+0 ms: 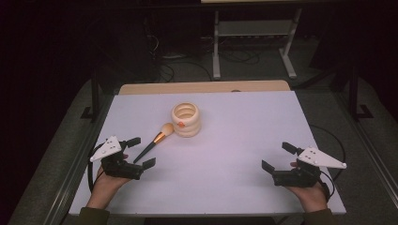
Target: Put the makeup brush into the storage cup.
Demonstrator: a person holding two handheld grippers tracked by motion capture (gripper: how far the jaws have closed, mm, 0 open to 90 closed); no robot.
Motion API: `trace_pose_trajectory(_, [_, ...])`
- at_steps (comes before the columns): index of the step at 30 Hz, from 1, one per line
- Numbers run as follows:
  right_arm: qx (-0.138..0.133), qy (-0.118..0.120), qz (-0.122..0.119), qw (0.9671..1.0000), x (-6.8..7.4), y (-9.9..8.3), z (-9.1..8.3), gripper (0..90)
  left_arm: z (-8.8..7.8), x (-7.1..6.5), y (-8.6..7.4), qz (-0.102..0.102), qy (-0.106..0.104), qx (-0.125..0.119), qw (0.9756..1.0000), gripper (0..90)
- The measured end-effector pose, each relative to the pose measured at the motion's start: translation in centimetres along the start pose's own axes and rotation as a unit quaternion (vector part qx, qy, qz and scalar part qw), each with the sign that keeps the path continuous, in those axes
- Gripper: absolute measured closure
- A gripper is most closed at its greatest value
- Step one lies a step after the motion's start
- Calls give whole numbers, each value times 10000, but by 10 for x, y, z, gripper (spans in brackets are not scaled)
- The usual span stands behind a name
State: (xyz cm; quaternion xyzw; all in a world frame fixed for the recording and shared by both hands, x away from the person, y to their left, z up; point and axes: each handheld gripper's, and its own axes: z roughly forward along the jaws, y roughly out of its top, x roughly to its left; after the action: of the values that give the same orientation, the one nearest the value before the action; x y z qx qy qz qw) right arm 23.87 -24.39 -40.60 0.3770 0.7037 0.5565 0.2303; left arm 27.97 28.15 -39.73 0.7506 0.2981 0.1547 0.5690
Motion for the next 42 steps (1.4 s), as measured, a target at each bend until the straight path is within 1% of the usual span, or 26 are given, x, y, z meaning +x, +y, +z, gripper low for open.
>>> trace_pose_trajectory(1, [-4, -2, 12, 10000, 0, 0, 0, 0, 0, 1, 0, 32, -3, 30, 10000, 0])
trace_pose_trajectory(6, [-20, -17, -8, 10000, 1, 0, -1, 0, 4, 2, 4, 53, 1, 35, 10000, 0])
trace_pose_trajectory(7, [-25, -23, -5, 10000, 1, 0, -2, 0, 5, 2, 5, 30, 6, 19, 10000, 0])
trace_pose_trajectory(10, [-23, -32, -3, 10000, 0, 0, -2, 0, 6, 4, 7, 87, 10, 28, 10000, 0])
trace_pose_trajectory(14, [-17, -36, 14, 10000, 0, 0, -3, 0, 8, 6, 10, 46, 21, -19, 10000, 0])
trace_pose_trajectory(19, [-21, -24, 23, 10000, 1, 1, -2, 0, 9, 8, 13, 46, 41, -38, 10000, 0])
trace_pose_trajectory(21, [-22, -20, 24, 10000, 1, 1, -1, 0, 9, 10, 14, 93, 47, -16, 9999, 0])
trace_pose_trajectory(24, [-18, -8, 40, 10000, 1, 1, -1, 0, 11, 10, 16, 65, 42, -59, 10000, 0])
trace_pose_trajectory(26, [-18, -7, 4, 10000, 0, 0, -1, 0, 12, 11, 17, 109, 32, -46, 9999, 0])
trace_pose_trajectory(28, [-23, -3, 45, 10000, 0, 0, -1, 0, 13, 11, 18, 69, 30, -85, 9999, 0])
trace_pose_trajectory(30, [-29, -11, 28, 10000, 1, 1, -2, 0, 14, 11, 19, 104, 19, -65, 9999, 0])
trace_pose_trajectory(37, [-26, 25, 35, 10000, 1, 0, -1, 0, 18, 13, 20, 77, 5, -103, 9999, 0])
trace_pose_trajectory(39, [-30, 28, 41, 10000, 1, 0, -1, 0, 18, 13, 20, 100, 18, -91, 9999, 0])
trace_pose_trajectory(42, [-31, 16, 29, 10000, 1, 0, -1, 0, 22, 14, 22, 79, 16, -114, 9999, 0])
